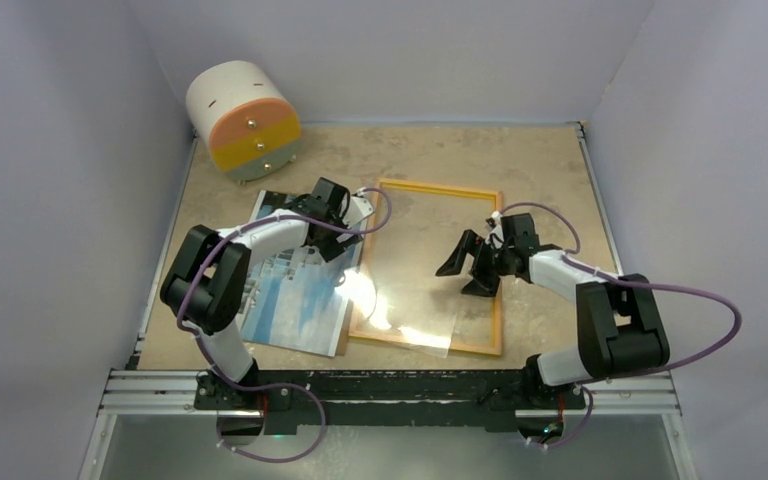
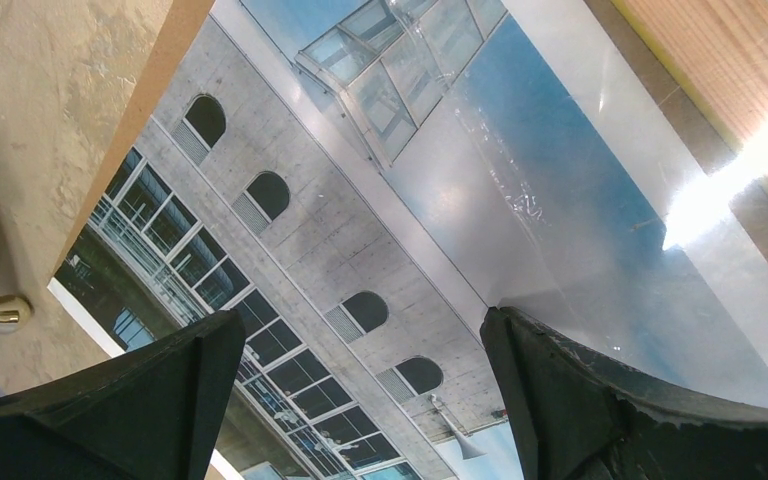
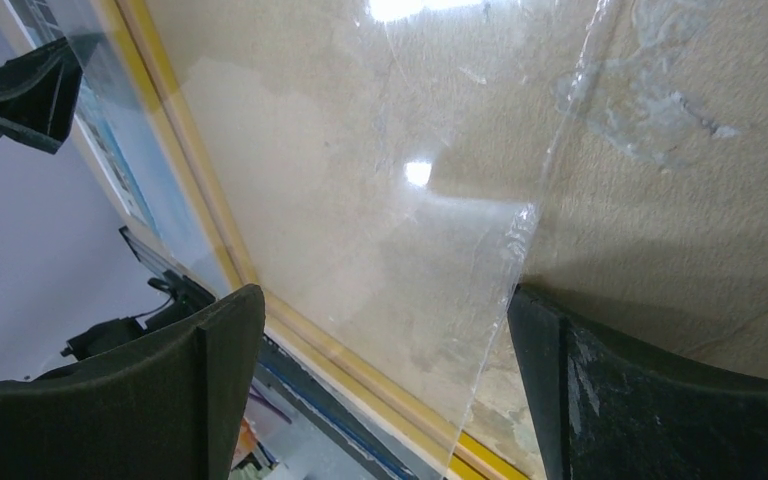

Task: Put the photo into the frame
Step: Place the photo frame item in the photo frame.

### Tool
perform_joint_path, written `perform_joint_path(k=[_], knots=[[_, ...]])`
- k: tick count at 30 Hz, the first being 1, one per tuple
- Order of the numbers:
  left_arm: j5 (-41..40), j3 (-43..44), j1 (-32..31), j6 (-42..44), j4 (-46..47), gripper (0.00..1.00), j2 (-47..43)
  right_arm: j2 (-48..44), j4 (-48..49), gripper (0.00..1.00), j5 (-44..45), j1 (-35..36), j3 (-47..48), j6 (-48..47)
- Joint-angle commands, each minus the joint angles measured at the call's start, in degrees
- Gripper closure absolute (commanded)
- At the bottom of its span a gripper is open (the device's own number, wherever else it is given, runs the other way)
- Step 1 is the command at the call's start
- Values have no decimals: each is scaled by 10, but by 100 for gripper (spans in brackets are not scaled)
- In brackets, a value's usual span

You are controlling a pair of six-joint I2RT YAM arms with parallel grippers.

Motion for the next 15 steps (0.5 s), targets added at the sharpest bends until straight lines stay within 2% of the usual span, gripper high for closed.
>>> perform_joint_path(k=[1,9,15], knots=[[9,-3,-9,3,-23,0,22,-5,-73,6,36,9,-54,-7],[34,0,-14,1,-39,0,19,21,-19,13,16,44,-73,39],[43,-9,-15,3,-40,0,11,-1,92,18,-4,45,-115,92]])
